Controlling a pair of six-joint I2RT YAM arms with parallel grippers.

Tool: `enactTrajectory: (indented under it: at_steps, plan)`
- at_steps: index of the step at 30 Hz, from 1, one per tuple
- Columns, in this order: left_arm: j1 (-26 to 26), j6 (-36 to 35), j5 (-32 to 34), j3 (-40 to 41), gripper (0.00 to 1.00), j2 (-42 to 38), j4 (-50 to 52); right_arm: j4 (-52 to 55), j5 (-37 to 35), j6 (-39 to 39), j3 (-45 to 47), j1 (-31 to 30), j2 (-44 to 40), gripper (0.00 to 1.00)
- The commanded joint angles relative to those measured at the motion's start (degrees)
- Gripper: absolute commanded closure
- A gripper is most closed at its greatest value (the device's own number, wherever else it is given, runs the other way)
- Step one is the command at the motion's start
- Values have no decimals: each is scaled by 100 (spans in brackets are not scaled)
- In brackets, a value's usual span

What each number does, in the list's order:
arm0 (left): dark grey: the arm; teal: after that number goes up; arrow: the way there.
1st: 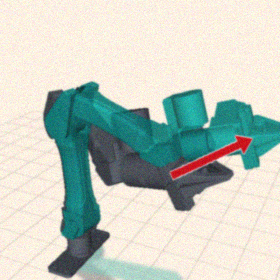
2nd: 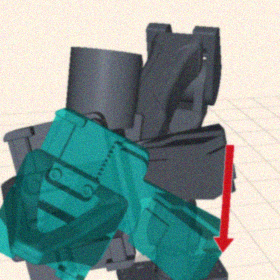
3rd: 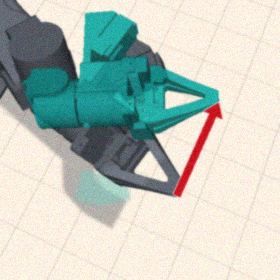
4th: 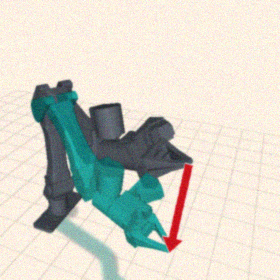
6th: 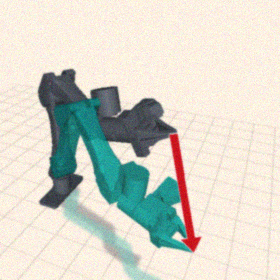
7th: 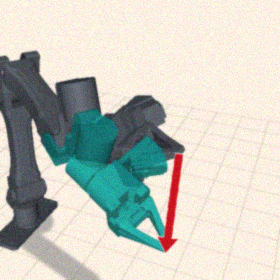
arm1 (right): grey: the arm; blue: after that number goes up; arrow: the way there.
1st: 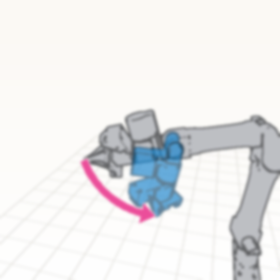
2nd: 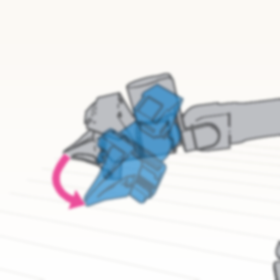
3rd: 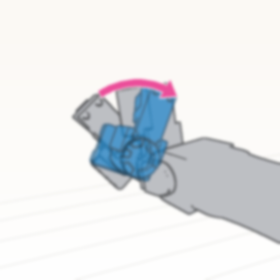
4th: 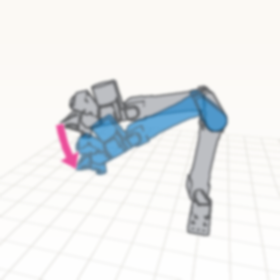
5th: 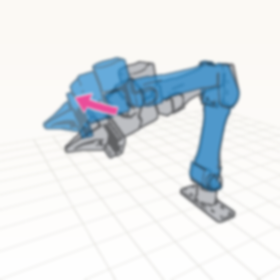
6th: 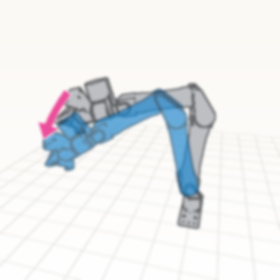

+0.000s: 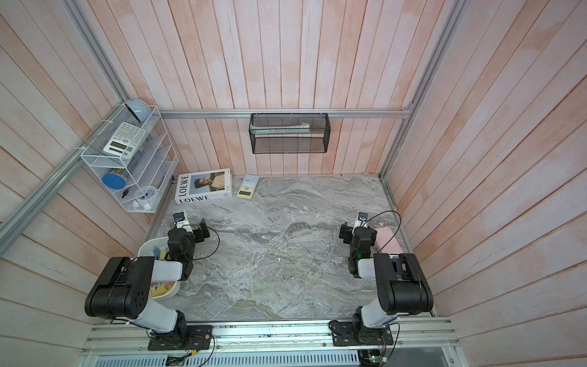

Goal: Take out the binder clips from the storage box
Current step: Move the storage box to the center of the board.

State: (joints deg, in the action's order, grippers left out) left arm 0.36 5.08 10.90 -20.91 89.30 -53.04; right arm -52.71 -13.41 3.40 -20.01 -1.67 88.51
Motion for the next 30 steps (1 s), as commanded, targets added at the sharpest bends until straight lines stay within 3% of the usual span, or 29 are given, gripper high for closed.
enactTrajectory:
  at_steps: [1,18,23,25,30]
  plan:
    - [-10,-121,-145,-97,0,8,78,-104,24,68,-80,-1,56,2]
    - [43,-8,-40,-75,0,-113,127,-122,0,72,-82,0,48,2]
    - [52,253,529,-283,0,-1420,1562,464,-812,36,-23,-249,-886,2]
    - [60,756,826,-407,0,-2012,2241,1115,-1017,36,-161,-333,-1439,2]
    - [153,2108,1149,-1157,0,-3326,4793,4249,-1378,2215,-1288,-266,-2803,2]
